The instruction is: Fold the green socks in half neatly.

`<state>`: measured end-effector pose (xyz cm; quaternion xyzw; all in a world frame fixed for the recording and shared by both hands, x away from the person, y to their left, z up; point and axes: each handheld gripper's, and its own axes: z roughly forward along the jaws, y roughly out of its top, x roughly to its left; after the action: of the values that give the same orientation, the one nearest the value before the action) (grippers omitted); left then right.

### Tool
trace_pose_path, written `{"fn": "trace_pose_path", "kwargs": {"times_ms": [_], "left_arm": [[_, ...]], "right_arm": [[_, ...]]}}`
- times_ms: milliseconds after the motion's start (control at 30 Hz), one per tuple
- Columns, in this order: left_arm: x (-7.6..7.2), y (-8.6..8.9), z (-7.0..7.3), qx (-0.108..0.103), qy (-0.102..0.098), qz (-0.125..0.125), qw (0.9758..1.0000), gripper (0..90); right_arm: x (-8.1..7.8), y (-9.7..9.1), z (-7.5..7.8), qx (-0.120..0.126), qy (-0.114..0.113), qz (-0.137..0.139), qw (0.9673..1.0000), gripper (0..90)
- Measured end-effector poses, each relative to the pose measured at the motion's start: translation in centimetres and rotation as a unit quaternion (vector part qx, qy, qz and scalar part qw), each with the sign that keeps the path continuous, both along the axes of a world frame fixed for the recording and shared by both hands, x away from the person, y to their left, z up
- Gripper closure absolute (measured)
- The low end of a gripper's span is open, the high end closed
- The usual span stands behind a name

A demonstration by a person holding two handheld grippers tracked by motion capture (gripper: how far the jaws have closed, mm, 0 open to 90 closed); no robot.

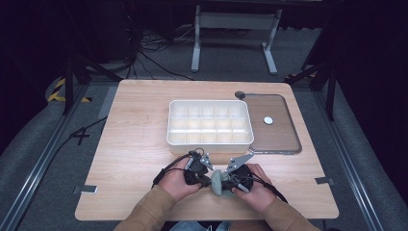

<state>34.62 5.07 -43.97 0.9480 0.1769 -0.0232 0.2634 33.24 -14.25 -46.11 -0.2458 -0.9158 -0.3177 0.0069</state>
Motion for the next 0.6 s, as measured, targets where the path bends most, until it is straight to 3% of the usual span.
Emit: {"fn": "trace_pose_path", "kwargs": {"times_ms": [67,167,233,367,500,600], "left_arm": [[-0.1,-0.3,0.2,0.007,-0.001,-0.001,1.0000,79.6],[-0.1,-0.3,0.1,0.001,0.006,-0.002,1.0000,76.2],[0.1,-0.3,0.2,0.009,0.006,-0.008,0.9999,75.6],[0.1,-0.6,0.3,0.006,0.007,-0.010,0.9999,75.5],[0.0,-1.2,0.4,0.005,0.008,-0.013,0.9999,75.5],[-0.1,-1.8,0.5,0.001,-0.001,-0.022,0.9997,75.7]], "right_arm": [[-0.1,0.0,-0.2,0.011,0.000,-0.001,0.9999,89.7],[-0.3,-0.4,0.1,0.006,-0.001,-0.002,1.0000,87.0],[-0.4,-1.2,0.7,0.006,-0.006,-0.008,0.9999,84.7],[-0.4,-4.1,1.8,-0.009,-0.017,-0.038,0.9991,84.6],[-0.2,-6.4,0.9,-0.024,0.009,-0.057,0.9980,86.6],[-0.3,-6.3,0.4,-0.009,0.020,-0.051,0.9984,87.1]]}}
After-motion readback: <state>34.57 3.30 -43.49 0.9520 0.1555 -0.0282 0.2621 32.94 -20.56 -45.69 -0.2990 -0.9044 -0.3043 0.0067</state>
